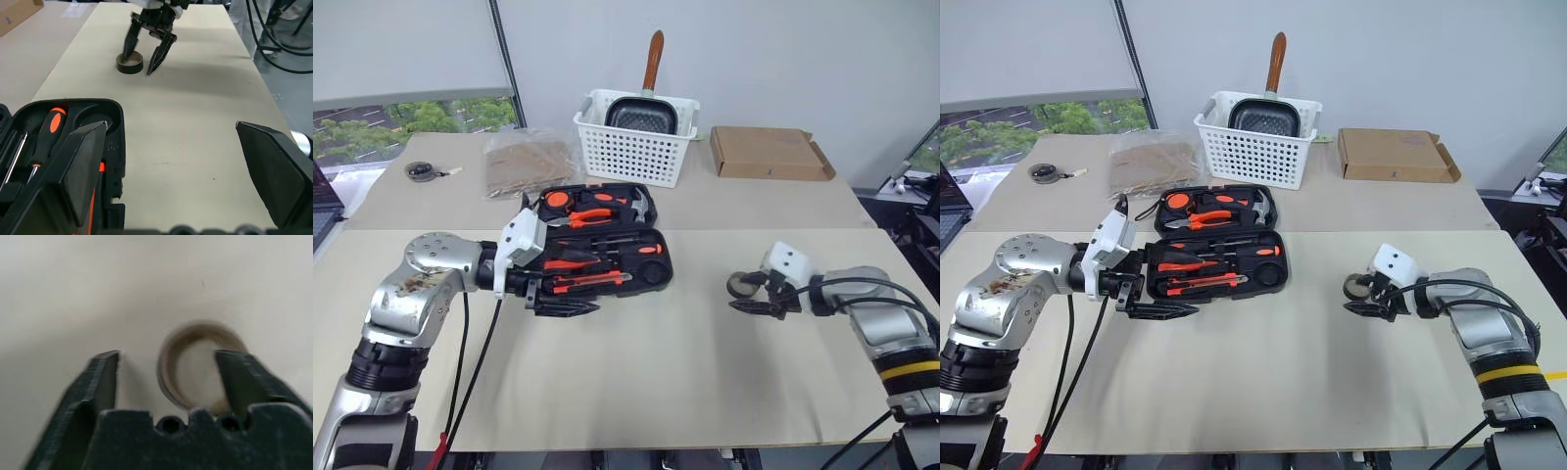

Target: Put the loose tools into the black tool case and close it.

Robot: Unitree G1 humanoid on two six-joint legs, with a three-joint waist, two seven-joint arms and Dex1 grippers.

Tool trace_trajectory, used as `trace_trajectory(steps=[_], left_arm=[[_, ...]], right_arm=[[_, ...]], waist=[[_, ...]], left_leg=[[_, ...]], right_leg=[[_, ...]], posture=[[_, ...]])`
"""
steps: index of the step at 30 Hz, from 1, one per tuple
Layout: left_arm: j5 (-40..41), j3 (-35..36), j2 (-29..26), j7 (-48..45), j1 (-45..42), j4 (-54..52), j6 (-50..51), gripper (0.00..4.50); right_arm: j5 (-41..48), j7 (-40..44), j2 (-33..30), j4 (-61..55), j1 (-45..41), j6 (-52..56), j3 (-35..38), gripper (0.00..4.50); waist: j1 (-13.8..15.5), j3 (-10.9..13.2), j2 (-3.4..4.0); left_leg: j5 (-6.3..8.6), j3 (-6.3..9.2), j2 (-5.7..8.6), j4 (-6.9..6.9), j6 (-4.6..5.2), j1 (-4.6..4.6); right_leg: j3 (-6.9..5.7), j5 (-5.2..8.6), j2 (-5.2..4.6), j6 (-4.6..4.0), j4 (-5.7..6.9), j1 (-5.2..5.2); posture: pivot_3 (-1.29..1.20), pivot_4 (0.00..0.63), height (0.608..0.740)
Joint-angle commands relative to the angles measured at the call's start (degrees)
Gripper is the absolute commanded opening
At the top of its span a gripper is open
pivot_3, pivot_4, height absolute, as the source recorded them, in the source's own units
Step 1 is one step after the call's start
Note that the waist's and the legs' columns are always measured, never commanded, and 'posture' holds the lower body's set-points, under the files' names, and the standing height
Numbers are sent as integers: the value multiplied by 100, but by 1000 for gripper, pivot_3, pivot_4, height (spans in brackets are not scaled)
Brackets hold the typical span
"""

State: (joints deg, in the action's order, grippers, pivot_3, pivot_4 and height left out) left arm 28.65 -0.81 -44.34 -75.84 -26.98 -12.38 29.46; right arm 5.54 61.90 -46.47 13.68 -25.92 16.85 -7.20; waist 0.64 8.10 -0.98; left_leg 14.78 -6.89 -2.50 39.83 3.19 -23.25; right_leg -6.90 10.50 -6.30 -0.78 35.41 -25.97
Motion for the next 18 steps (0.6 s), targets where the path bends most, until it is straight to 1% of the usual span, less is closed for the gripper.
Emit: trace_trajectory(steps=[1,5,6,10,12,18], left_arm=[[125,231,-140,143,126,-258,19,4500],[289,335,-194,267,240,-382,123,4500],[298,355,-211,289,271,-405,126,4500],[364,449,-271,384,403,-498,139,4500],[412,570,-314,507,506,-556,176,4500],[547,1036,-430,940,1012,-885,366,4500]], right_arm=[[-34,14,-23,39,-125,-157,76,1708],[-35,24,-16,86,-129,-236,99,428],[-16,35,-18,58,-137,-248,117,40],[60,92,24,-90,-287,-228,133,40],[43,214,82,-169,-518,-252,21,40],[-94,438,689,-219,-1492,-147,-524,40]], waist=[[0,0,0],[-2,0,0],[-2,0,0],[0,0,0],[-2,0,1],[-122,2,1]], left_leg=[[-2,0,0,-1,-4,-1],[-3,-3,0,0,-6,-1],[-3,-3,0,1,-4,-1],[-2,-2,0,1,-3,2],[-2,-1,0,1,-4,2],[-8,-1,-7,0,-13,9]], right_leg=[[-1,1,2,-2,1,0],[0,1,2,-2,0,0],[0,1,1,-2,0,0],[1,1,1,-2,3,1],[0,1,2,-2,6,0],[7,3,9,-6,28,-8]], posture=[[0,150,700],[0,150,700],[0,150,700],[0,150,700],[0,150,700],[0,150,700]])
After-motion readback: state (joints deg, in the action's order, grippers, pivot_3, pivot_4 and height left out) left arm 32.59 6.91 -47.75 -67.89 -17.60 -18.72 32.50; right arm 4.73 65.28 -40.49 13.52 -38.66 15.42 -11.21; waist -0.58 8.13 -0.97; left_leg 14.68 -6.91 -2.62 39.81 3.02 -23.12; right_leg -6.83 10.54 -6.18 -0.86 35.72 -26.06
